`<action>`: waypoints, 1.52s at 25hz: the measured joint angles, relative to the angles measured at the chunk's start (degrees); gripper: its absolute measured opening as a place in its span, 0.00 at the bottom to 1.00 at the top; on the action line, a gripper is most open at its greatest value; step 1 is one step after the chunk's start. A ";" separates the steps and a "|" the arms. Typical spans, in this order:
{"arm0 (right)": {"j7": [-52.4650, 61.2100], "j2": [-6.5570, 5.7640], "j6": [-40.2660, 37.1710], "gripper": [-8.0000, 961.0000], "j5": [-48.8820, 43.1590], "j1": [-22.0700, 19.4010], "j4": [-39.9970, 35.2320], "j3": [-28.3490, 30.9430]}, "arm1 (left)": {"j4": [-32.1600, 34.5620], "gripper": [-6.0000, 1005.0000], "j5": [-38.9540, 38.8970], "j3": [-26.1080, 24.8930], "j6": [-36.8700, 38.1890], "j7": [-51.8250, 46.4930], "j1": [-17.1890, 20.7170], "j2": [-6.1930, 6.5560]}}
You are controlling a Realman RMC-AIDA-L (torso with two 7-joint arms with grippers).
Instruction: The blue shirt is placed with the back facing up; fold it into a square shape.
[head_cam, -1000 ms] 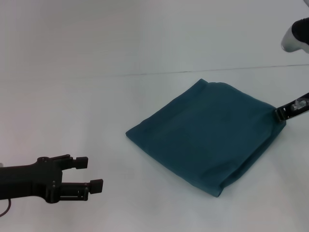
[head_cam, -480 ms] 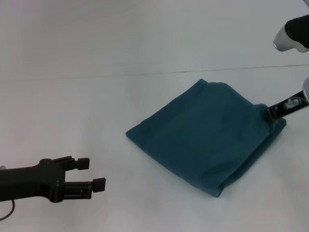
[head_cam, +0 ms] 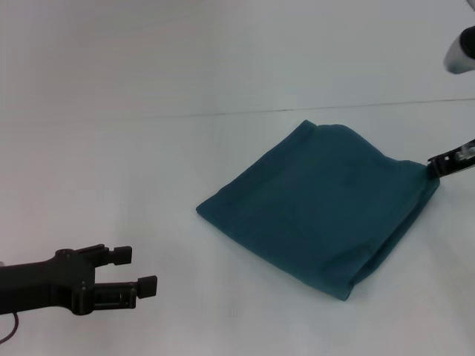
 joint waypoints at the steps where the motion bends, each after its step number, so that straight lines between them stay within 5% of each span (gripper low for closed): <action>1: 0.08 -0.08 -0.16 0.16 -0.01 -0.24 -0.50 0.07 | 0.00 0.94 0.00 0.00 -0.03 0.07 0.07 -0.01; 4: 0.08 -0.16 -2.00 0.18 -0.02 -0.87 -2.60 0.52 | 0.01 0.94 0.00 0.00 -0.04 0.20 0.22 -0.07; 10: -1.13 1.35 -10.89 0.43 0.90 -2.20 -11.80 0.91 | 0.07 0.94 0.01 0.01 0.30 0.24 0.38 -0.11; 15: -1.13 1.62 -22.89 0.68 9.00 -3.76 -19.95 -3.49 | 0.44 0.94 -0.04 -0.10 0.31 0.35 0.95 -0.11; 23: 0.85 1.74 -30.35 0.91 11.92 -3.75 -22.16 -9.63 | 0.55 0.94 -0.08 -0.29 -0.05 0.46 1.02 0.00; 38: 4.91 1.87 -31.87 0.97 15.82 -4.03 -21.39 -21.78 | 1.24 0.94 -0.08 -0.93 -0.24 -0.07 -0.10 0.27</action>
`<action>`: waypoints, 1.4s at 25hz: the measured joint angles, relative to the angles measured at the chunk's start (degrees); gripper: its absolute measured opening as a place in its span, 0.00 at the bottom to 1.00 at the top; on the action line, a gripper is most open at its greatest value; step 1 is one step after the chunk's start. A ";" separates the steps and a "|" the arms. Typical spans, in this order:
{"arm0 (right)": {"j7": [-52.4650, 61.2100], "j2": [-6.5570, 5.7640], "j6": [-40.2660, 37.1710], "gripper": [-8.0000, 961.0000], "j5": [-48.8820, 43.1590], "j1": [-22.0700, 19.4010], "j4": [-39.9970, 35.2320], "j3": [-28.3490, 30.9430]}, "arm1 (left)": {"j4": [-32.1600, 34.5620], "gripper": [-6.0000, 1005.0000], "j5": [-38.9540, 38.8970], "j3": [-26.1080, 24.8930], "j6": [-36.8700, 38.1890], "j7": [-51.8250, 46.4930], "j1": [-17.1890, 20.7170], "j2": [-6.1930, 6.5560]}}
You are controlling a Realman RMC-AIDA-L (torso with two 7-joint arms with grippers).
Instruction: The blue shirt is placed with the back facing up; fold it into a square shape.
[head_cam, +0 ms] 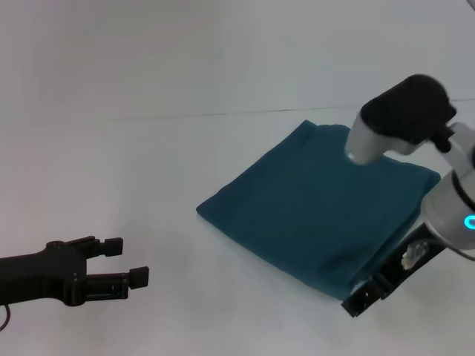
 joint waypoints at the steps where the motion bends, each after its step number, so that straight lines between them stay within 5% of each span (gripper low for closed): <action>1: 0.26 0.00 -0.02 0.97 -0.03 0.00 0.14 -0.67 | 0.01 0.94 0.00 0.00 -0.06 -0.01 -0.13 0.02; 31: 0.63 0.09 13.65 0.95 1.39 1.17 12.48 -7.38 | -0.26 0.94 0.09 0.06 -1.44 0.39 -0.57 0.15; 35: 0.76 0.09 14.15 0.84 0.62 1.09 12.57 -7.38 | -0.27 0.94 0.10 0.08 -1.44 0.51 -0.57 0.15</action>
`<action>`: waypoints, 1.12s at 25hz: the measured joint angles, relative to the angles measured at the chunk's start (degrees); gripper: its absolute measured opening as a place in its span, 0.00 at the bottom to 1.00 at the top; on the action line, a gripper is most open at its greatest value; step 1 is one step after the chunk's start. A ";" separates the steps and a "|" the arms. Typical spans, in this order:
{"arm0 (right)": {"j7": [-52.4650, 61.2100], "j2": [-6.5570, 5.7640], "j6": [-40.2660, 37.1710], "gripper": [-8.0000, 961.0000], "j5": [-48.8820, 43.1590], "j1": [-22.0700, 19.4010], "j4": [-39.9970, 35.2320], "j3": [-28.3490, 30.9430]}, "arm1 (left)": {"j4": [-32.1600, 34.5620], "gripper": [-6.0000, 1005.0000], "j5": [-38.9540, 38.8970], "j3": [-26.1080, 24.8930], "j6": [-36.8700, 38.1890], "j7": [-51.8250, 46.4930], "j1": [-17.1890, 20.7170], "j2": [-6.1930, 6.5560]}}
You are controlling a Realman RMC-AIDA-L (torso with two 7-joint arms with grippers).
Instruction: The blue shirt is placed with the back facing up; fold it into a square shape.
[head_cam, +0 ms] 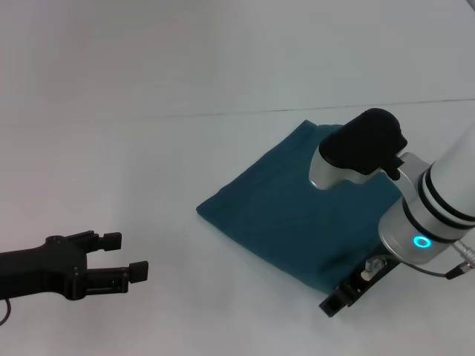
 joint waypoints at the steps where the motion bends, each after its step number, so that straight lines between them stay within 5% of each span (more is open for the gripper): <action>1: 0.18 0.00 0.19 0.81 -0.46 0.00 0.07 -0.01 | -0.01 0.94 0.00 0.00 0.01 0.01 0.00 0.00; 12: 0.45 0.00 2.29 0.53 -1.23 -0.08 1.38 -0.90 | -0.07 0.94 -0.05 0.01 0.01 0.05 0.06 0.00; 21: 0.15 -0.09 3.95 0.09 -1.44 0.29 3.57 -1.03 | -0.07 0.94 -0.10 0.04 0.01 0.12 0.12 -0.01; 28: -0.46 -0.01 4.13 0.04 0.03 0.73 3.18 -1.04 | -0.07 0.94 -0.10 0.00 0.01 0.52 0.27 -0.17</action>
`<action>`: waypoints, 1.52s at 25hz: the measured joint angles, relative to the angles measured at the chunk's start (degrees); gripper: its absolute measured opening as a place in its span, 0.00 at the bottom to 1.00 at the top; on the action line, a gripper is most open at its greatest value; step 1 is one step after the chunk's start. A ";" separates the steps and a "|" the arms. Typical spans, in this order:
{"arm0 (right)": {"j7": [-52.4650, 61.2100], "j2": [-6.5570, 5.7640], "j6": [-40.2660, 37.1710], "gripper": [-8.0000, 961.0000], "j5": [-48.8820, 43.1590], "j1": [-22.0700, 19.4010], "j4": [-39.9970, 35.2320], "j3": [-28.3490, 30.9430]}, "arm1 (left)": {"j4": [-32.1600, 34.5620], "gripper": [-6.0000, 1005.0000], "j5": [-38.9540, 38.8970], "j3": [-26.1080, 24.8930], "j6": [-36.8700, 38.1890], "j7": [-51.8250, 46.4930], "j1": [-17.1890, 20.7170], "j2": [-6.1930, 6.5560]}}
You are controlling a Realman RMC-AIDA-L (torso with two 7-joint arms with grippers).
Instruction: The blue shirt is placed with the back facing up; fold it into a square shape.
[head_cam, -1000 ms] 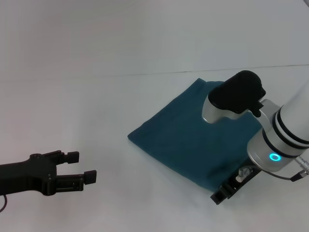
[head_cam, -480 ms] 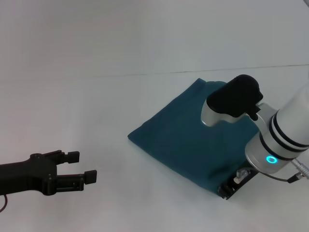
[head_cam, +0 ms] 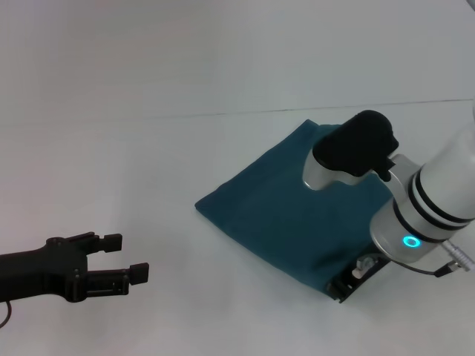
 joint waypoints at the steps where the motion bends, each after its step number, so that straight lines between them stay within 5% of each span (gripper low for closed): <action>1: -0.22 0.00 -0.02 0.04 0.88 0.16 -0.14 0.00 | 0.00 0.94 0.00 -0.01 -0.02 0.04 0.02 -0.02; 17: -1.35 0.02 1.38 0.04 11.89 5.21 -1.75 -2.75 | -0.09 0.94 0.00 0.01 -0.76 0.35 -0.03 -0.10; 38: -2.94 0.25 15.66 0.04 19.32 14.49 11.18 -6.01 | 0.78 0.94 -0.29 -2.93 -0.57 3.75 1.70 0.15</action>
